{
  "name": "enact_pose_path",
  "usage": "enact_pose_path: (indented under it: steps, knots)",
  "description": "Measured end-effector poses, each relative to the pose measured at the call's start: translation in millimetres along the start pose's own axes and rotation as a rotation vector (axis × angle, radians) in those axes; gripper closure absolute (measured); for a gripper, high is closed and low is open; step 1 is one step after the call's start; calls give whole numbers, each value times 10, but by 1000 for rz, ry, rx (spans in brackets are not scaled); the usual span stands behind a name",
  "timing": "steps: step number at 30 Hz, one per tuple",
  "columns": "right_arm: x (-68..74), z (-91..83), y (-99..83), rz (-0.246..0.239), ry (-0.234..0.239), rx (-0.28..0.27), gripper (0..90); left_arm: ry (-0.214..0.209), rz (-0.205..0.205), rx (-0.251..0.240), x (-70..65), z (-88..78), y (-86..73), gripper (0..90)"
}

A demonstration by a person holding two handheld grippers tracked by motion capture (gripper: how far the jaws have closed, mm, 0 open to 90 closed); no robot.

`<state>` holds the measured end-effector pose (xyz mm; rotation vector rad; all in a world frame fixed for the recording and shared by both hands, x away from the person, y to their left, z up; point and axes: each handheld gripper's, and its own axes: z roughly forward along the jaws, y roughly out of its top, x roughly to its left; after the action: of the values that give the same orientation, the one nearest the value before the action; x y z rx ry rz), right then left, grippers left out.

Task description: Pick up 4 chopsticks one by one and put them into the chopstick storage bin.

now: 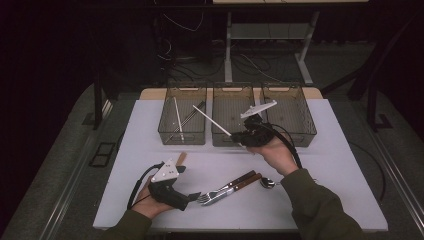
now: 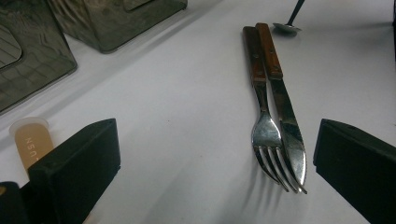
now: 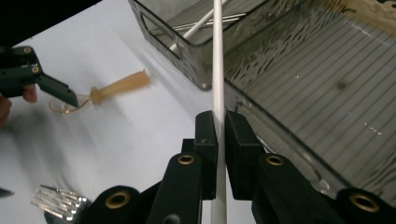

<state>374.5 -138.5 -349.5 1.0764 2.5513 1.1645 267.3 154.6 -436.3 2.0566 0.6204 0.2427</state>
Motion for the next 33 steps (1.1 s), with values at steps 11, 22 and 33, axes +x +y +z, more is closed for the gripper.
enact_pose_path:
  steps: [11,22,33]
  knots:
    - [0,169,326,16,-28,6,843,-4,1,-6,-6,-3,7,0]
    - [-27,415,627,38,-47,19,843,-7,7,-10,-10,-6,12,0]
    - [-71,781,873,59,-73,46,843,-13,5,-24,-18,-10,18,0]
